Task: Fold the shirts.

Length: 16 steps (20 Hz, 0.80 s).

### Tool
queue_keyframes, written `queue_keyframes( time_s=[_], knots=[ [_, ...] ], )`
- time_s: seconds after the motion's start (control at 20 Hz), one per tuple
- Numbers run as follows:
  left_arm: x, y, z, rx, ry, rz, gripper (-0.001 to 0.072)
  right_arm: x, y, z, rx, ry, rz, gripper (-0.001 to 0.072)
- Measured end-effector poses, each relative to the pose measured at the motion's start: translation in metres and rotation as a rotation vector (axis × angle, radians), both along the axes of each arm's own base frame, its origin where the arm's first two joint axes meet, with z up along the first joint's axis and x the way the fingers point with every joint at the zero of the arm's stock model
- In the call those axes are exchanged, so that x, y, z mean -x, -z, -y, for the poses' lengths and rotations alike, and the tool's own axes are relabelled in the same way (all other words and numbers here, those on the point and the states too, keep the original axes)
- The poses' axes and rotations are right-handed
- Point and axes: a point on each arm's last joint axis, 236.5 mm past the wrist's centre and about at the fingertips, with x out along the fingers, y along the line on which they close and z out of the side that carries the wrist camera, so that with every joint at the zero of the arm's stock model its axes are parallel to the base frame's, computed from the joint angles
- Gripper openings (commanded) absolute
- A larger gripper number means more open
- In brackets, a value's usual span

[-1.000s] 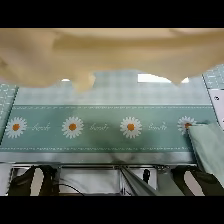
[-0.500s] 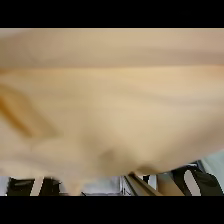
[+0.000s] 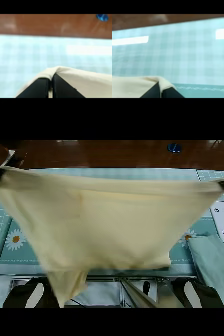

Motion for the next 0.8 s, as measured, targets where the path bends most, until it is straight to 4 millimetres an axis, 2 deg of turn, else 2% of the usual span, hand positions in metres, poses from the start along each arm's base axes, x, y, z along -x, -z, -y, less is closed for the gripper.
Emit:
queue_keyframes(
  time_s=[0.15,0.35,0.5,0.6,0.7,0.8],
  knots=[
    [-0.058,0.063,0.008,0.077,0.029,-0.138,0.0022,-0.053,0.061,0.007,-0.077,-0.001,-0.085,0.002],
    [-0.135,0.133,0.021,0.142,0.058,-0.282,0.0022,-0.14,0.117,0.01,-0.125,0.008,-0.144,0.002],
    [-0.19,0.16,0.02,0.199,0.031,-0.326,0.0022,-0.204,0.145,0.012,-0.159,0.024,-0.18,0.002],
    [-0.214,0.172,0.022,0.221,0.032,-0.349,0.0022,-0.239,0.159,0.014,-0.19,0.037,-0.203,0.002],
    [-0.226,0.183,0.024,0.232,0.043,-0.378,0.0022,-0.257,0.171,0.013,-0.206,0.034,-0.234,0.0021],
    [-0.228,0.193,0.023,0.234,0.056,-0.416,0.0022,-0.263,0.181,0.013,-0.203,0.023,-0.27,0.0021]
  ],
)
